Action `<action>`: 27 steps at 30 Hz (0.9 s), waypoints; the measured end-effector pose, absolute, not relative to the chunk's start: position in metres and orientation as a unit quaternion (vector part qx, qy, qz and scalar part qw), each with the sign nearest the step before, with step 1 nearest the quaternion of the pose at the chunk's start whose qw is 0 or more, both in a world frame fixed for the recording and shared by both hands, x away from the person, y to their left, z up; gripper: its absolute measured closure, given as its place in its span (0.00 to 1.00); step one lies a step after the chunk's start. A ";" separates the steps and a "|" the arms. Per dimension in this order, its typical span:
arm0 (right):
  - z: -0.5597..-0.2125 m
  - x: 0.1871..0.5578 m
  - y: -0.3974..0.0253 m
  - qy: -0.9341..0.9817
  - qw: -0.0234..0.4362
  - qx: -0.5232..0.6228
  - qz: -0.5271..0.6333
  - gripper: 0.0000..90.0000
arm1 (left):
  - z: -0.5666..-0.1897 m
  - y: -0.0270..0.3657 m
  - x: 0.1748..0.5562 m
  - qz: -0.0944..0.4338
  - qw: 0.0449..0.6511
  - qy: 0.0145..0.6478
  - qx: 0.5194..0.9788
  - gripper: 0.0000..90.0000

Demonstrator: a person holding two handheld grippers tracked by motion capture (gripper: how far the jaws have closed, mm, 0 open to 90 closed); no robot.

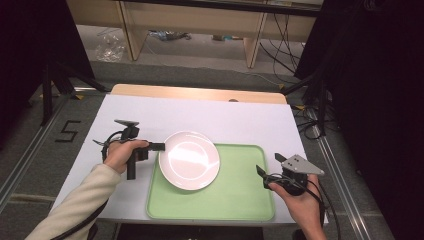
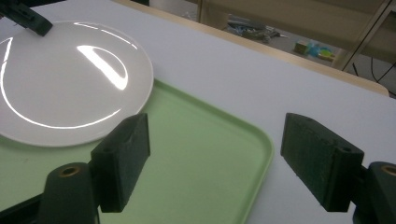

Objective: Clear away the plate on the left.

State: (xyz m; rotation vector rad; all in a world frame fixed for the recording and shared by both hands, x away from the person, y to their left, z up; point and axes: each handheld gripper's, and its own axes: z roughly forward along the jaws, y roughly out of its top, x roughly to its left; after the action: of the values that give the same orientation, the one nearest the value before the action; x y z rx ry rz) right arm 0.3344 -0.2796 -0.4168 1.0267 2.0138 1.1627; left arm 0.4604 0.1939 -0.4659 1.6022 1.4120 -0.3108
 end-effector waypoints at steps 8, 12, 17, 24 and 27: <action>-0.417 0.334 -0.279 0.758 0.289 0.389 0.437 0.27 | -0.470 0.191 0.460 -0.117 0.462 0.578 0.662 0.94; -0.417 0.335 -0.278 0.754 0.298 0.385 0.441 0.27 | -0.474 0.191 0.461 -0.119 0.452 0.579 0.668 0.94; -0.417 0.334 -0.278 0.758 0.288 0.389 0.438 0.28 | -0.476 0.189 0.461 -0.105 0.439 0.577 0.681 0.92; -0.417 0.334 -0.277 0.758 0.288 0.390 0.437 0.27 | -0.474 0.187 0.460 -0.097 0.442 0.546 0.705 0.78; -0.418 0.335 -0.278 0.758 0.295 0.385 0.437 0.27 | -0.469 0.185 0.457 -0.072 0.459 0.524 0.714 0.67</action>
State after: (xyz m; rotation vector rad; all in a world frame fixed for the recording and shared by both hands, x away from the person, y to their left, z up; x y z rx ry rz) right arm 0.3345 -0.2780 -0.4178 1.0245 2.0162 1.1635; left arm 0.4572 0.1847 -0.4690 1.7571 1.2907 -0.1765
